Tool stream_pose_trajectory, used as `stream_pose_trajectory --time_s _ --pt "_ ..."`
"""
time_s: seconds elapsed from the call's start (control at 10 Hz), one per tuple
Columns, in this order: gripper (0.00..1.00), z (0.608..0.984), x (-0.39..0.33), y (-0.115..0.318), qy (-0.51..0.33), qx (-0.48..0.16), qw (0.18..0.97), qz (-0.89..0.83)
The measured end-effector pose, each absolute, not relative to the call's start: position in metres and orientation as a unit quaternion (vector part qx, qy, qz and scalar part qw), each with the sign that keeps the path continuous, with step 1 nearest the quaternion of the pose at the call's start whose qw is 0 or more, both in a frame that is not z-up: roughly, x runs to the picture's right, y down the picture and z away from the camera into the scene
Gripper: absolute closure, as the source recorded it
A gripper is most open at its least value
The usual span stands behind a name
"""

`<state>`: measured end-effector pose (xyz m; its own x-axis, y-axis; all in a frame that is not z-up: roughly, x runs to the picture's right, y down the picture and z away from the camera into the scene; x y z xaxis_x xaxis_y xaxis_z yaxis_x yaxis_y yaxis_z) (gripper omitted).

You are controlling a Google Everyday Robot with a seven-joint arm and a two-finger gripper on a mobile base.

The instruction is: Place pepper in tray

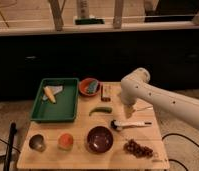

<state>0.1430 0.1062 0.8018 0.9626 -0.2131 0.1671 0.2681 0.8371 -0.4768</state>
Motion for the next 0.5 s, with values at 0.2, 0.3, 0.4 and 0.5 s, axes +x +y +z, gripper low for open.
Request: stream_pose_trajectory --time_s 0.2,0.3,0.4,0.5 --pt "0.20 0.800 0.125 0.110 -0.055 -0.262 0.954 -0.133" --pt "0.20 0.801 0.116 0.113 -0.055 -0.266 0.953 -0.134" --pt "0.20 0.803 0.107 0.115 -0.055 -0.269 0.952 -0.137" --pt "0.20 0.805 0.093 0.116 -0.059 -0.271 0.950 -0.142"
